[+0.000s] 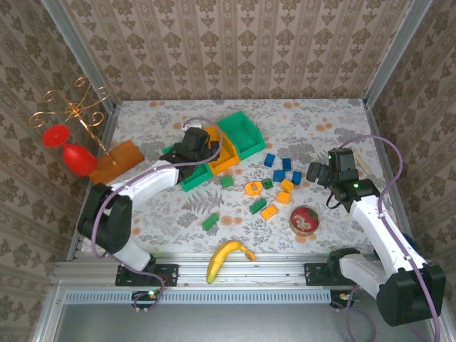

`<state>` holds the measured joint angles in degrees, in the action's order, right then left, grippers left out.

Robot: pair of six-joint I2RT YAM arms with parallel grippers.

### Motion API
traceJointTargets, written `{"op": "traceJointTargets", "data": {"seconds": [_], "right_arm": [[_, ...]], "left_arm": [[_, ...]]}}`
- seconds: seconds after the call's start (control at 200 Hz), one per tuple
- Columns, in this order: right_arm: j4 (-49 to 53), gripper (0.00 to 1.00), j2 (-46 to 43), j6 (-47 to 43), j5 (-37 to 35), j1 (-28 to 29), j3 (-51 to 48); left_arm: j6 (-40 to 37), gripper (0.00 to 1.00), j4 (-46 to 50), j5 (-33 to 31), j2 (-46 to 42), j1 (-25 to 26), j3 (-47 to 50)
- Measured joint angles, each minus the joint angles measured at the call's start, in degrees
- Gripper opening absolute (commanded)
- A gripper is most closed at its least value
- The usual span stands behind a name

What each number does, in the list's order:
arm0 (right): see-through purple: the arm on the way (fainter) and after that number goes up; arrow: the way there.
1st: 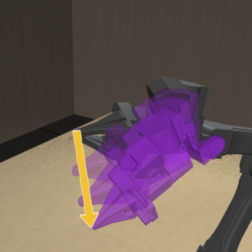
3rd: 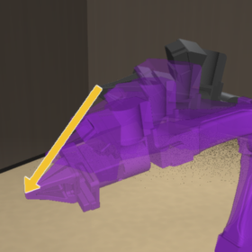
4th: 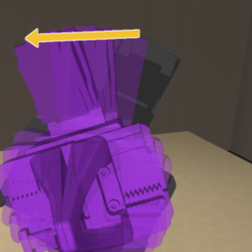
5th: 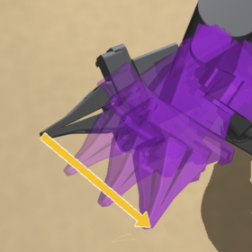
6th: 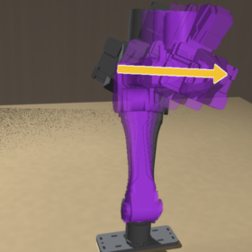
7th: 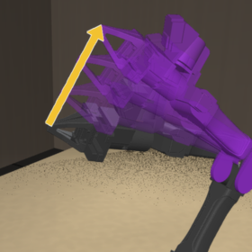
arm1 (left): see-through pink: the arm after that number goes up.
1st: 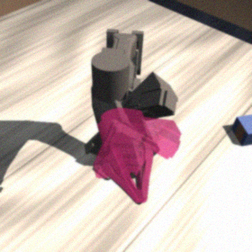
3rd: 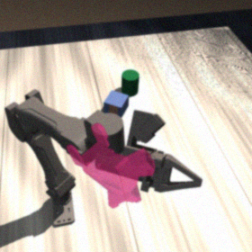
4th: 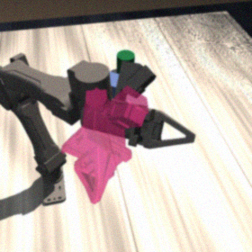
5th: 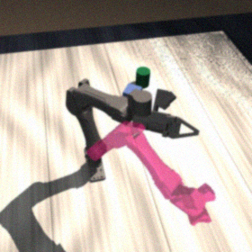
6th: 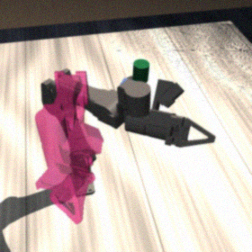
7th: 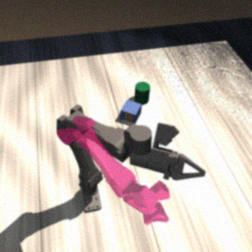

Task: Sort the legos into containers by color
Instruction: Rotate the container at the top-center of the table.

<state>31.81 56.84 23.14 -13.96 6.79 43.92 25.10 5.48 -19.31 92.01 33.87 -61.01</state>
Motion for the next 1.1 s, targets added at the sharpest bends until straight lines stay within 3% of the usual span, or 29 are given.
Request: {"op": "traceJointTargets", "data": {"seconds": [0.21,0.495,0.935,1.1], "right_arm": [[4.90,1.00,-2.40,2.32,1.20,0.72,0.39],[7.39,1.00,-1.92,4.33,3.28,2.58,1.16],[7.67,1.00,2.93,7.08,3.48,7.93,1.36],[7.65,1.00,5.11,8.04,3.43,9.44,1.38]], "left_arm": [[1.29,0.93,4.20,0.28,6.67,0.66,-4.28],[2.12,0.81,6.14,-0.02,7.65,0.66,-4.33],[-1.84,0.42,6.10,-0.66,11.37,-0.22,-4.35],[-4.04,0.38,6.10,-0.66,12.17,-1.60,-5.16]]}}
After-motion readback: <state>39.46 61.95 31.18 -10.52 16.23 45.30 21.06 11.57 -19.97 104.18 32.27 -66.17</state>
